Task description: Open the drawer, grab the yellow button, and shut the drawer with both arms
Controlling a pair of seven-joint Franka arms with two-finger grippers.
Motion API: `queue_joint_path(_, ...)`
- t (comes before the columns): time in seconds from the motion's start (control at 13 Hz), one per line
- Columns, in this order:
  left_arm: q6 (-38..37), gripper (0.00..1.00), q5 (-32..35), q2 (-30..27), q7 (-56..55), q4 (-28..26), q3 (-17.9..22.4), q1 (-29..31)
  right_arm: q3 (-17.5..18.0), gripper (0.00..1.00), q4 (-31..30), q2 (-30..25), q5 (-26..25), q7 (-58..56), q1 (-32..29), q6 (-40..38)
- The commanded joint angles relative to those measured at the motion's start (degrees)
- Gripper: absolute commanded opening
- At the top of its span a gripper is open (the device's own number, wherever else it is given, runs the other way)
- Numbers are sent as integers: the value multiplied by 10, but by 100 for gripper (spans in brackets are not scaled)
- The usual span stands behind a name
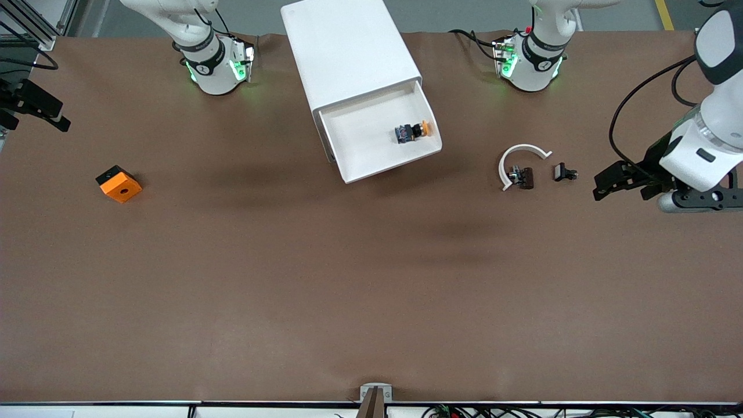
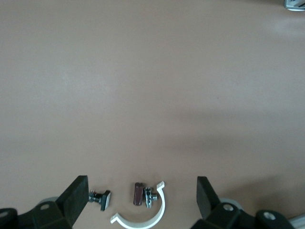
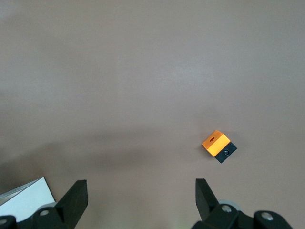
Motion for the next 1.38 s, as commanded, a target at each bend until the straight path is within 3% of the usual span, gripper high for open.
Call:
queue_joint_path(0.0,-60,100,11,-7,1,45,-3,9,0,100,-1,-4,-6,-2,2,-1)
queue_joint_path(0.38,-80,100,12,-22,84,37,3,33,0,100,-1,-3,-6,-2,2,-1)
queue_joint_path(0.69,-12,100,12,-88,78,-62,-1,33,0,100,-1,-3,-6,-2,2,-2)
queue_joint_path(1.31,-28,100,16,-61,70,-15,-2,28,1,100,17,4,-1,7,2,-11)
